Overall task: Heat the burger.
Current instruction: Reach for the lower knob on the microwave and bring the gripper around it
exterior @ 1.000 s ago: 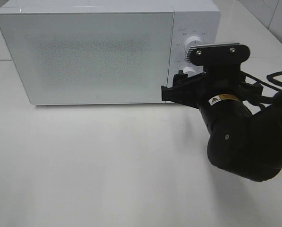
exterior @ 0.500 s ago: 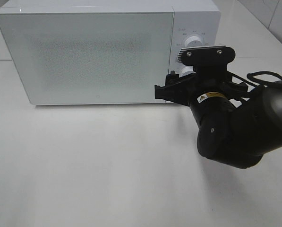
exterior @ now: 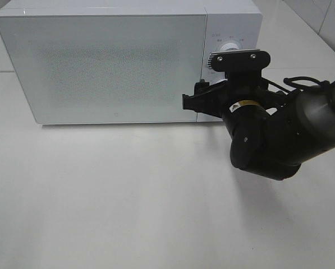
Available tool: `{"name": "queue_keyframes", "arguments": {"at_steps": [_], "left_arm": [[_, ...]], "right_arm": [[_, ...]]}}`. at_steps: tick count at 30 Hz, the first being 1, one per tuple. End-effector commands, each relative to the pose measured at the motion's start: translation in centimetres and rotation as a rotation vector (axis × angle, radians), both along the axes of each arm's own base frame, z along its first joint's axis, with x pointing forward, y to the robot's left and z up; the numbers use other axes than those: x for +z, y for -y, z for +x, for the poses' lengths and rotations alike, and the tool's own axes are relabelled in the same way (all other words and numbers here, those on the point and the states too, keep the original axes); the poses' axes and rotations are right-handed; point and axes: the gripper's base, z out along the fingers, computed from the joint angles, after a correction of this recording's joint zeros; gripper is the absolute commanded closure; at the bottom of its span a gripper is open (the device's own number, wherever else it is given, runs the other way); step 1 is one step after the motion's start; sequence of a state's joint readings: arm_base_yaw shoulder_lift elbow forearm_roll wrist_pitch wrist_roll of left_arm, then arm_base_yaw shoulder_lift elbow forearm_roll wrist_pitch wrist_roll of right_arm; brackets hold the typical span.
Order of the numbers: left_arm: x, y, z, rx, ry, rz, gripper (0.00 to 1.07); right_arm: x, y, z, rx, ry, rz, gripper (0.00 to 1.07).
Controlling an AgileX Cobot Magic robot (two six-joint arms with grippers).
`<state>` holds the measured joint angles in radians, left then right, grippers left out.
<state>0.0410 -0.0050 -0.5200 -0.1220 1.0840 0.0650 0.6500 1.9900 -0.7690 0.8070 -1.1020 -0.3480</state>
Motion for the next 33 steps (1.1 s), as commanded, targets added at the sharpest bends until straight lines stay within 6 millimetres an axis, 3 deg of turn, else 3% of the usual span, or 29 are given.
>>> {"name": "queue_keyframes", "arguments": {"at_steps": [1, 12, 33], "left_arm": [[0.1, 0.1, -0.3, -0.002, 0.034, -0.012, 0.07], [0.1, 0.1, -0.3, -0.002, 0.034, -0.013, 0.07], [0.1, 0.1, -0.3, -0.002, 0.034, -0.013, 0.07]], "right_arm": [[0.1, 0.5, 0.7, -0.016, 0.006, 0.033, 0.31], [-1.4, 0.1, 1.4, -0.009, -0.017, 0.045, 0.31], [-1.4, -0.4, 2.3, -0.021, 0.022, 0.033, 0.32]]}}
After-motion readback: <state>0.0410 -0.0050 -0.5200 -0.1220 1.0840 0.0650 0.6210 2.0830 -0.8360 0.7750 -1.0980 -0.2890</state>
